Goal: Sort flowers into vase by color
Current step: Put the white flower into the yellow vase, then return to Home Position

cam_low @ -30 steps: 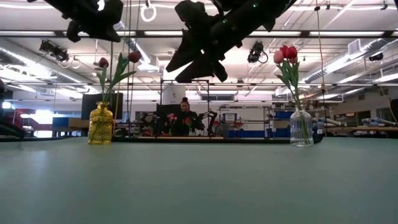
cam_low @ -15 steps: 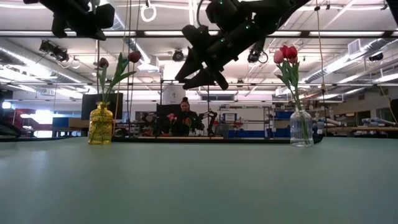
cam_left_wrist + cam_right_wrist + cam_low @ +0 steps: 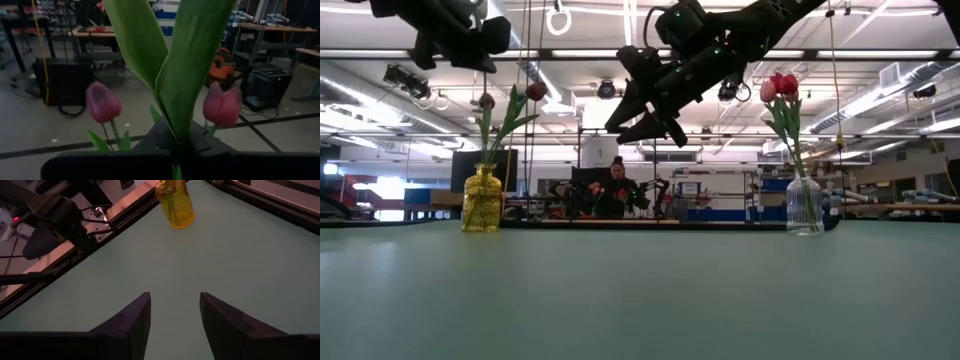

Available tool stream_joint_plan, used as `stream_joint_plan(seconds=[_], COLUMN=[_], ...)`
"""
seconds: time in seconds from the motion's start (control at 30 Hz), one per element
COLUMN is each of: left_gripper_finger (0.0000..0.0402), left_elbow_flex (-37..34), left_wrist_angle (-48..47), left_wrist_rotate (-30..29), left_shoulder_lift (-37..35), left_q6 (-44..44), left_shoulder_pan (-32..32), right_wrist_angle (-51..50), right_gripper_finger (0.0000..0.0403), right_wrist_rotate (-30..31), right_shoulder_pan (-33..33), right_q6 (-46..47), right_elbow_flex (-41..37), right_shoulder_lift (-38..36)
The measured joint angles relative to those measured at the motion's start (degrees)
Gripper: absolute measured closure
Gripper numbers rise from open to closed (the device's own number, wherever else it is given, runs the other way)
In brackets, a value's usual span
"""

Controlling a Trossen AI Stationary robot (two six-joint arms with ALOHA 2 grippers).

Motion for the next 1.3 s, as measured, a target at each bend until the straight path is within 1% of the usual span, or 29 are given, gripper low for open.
stream_joint_plan(seconds=[0.3,0.43,0.57,0.67,0.73,0.8,0.87,0.93,0.97,1.03,1.1,1.13,1.17,1.23,1.3], left_gripper_finger=[0.0388,0.0375,0.0341,0.0296,0.0262,0.0227,0.0198,0.0179,0.0172,0.0166,0.0166,0.0167,0.017,0.0181,0.0195], left_elbow_flex=[0.0,0.0,0.0,0.0,0.0,0.0,0.02,0.0,0.02,0.0,0.0,0.03,0.07,0.07,0.07], left_wrist_angle=[-4.48,-5.07,-6.58,-10.69,-15.22,-19.75,-24.56,-27.5,-28.24,-28.51,-26.03,-24.24,-23.1,-20.6,-19.47], left_wrist_rotate=[0.84,-0.03,-0.4,0.5,1.82,3.92,7.9,12.47,15.16,21.62,27.77,29.61,30.4,30.1,27.34], left_shoulder_lift=[5.45,7.97,9.19,9.07,8.46,7.74,6.98,5.63,4.84,2.9,0.57,-0.51,-1.44,-2.86,-3.81], left_q6=[-4.98,-6.97,-12.5,-18.59,-21.87,-24.7,-25.5,-25.1,-25.35,-28.91,-30.94,-31.9,-33.06,-33.48,-33.24], left_shoulder_pan=[0.0,0.0,0.0,0.0,0.0,0.0,0.0,-0.22,-0.51,-1.52,-3.73,-5.35,-7.2,-11.11,-14.28], right_wrist_angle=[-0.02,-0.03,-1.38,-3.39,-4.94,-6.47,-7.82,-9.51,-10.67,-13.17,-15.21,-16.44,-17.74,-20.23,-22.47], right_gripper_finger=[0.0225,0.0225,0.0223,0.0217,0.0213,0.021,0.021,0.0211,0.0213,0.0219,0.0227,0.0233,0.0239,0.0253,0.0272], right_wrist_rotate=[-0.92,-2.61,-3.78,-4.8,-5.59,-6.57,-7.13,-7.48,-7.51,-7.57,-6.6,-5.65,-4.43,-2.13,0.3], right_shoulder_pan=[0.0,0.0,0.0,-0.4,-0.8,-1.15,-1.22,-1.14,-1.12,-0.84,-0.42,-0.3,-0.24,-0.37,-0.87], right_q6=[0.2,0.21,-0.08,-0.17,-0.18,-0.09,-0.8,-2.13,-2.89,-5.1,-7.09,-7.74,-8.29,-9.18,-9.54], right_elbow_flex=[-0.01,0.0,-0.01,-0.01,-0.01,-0.01,-0.01,-0.01,-0.01,-0.01,-0.01,-0.01,0.02,0.02,0.02], right_shoulder_lift=[0.0,0.0,0.0,0.0,0.0,-0.4,-1.72,-4.14,-5.62,-9.7,-14.38,-16.97,-19.4,-23.89,-27.79])
